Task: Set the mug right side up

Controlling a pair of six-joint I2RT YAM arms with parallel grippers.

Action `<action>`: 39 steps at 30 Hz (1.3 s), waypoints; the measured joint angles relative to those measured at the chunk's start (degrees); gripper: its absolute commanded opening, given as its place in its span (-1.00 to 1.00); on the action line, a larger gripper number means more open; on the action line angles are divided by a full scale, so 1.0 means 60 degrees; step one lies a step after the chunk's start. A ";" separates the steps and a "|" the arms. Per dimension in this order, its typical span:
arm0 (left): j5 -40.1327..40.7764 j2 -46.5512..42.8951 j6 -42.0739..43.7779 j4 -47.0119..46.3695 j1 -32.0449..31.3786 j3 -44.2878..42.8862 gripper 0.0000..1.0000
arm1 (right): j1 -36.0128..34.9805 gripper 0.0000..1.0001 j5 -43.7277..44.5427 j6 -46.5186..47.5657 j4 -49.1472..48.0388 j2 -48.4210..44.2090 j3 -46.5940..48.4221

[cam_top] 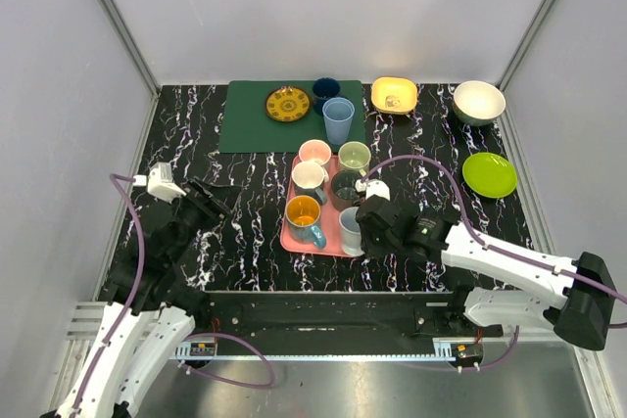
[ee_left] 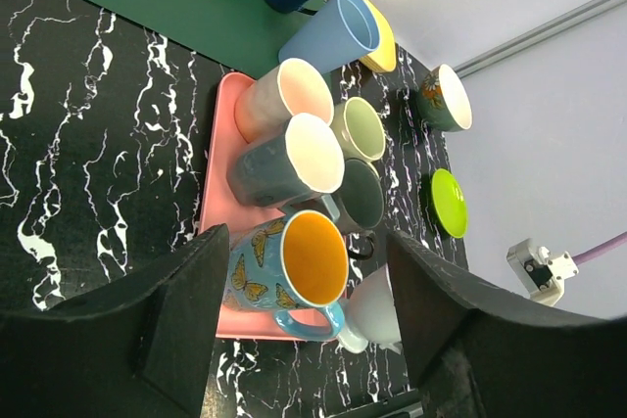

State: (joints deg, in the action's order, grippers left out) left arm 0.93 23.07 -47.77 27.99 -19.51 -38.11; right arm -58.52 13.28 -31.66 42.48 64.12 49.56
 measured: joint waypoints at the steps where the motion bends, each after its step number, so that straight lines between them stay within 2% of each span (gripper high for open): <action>1: 0.0025 -0.0026 0.0007 0.0004 0.0000 0.0040 0.34 | -0.0004 -1.00 0.0062 -0.0015 -0.0335 0.0044 -0.0142; 15: 0.0142 -0.0288 0.0033 0.0131 0.0000 0.0736 0.33 | -0.0299 -1.00 0.1133 0.0200 -0.2947 0.0867 -0.1450; 16: 0.0142 -0.0288 0.0033 0.0135 0.0000 0.0761 0.33 | -0.0353 -0.90 0.1191 0.0204 -0.3038 0.0933 -0.1483; 18: 0.0142 -0.0284 0.0036 0.0120 0.0000 0.0801 0.34 | -0.0437 -0.44 0.1290 0.0200 -0.3195 0.1016 -0.1497; 19: 0.0142 -0.0284 0.0040 0.0120 0.0000 0.0812 0.34 | -0.0484 -0.11 0.1333 0.0197 -0.3242 0.1045 -0.1497; 23: 0.0142 -0.0280 0.0073 0.0109 0.0000 0.0827 0.35 | -0.0685 0.26 0.1384 0.0040 -0.3289 0.1049 -0.1497; 25: 0.0142 -0.0280 0.0095 0.0098 0.0000 0.0845 0.36 | -0.0765 0.35 0.1384 -0.0058 -0.3268 0.1020 -0.1497; 29: 0.0168 -0.0280 0.0171 0.0131 0.0000 0.0943 0.40 | -0.0925 0.69 0.1428 -0.0284 -0.2765 0.0576 -0.1417; 33: 0.0448 -0.0244 0.0270 0.0299 0.0000 0.0943 0.57 | -0.1158 0.99 0.1577 -0.0375 -0.1778 -0.0601 -0.0433; 39: 0.0914 0.0761 0.0313 0.0907 0.0000 0.0670 0.69 | -0.1173 1.00 0.3315 0.0015 -0.1537 -0.2178 0.1661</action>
State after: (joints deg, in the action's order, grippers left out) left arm 6.42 27.64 -45.89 33.43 -19.51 -34.09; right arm -65.56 33.17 -31.57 33.26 51.05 59.53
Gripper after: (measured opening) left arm 0.828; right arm 0.994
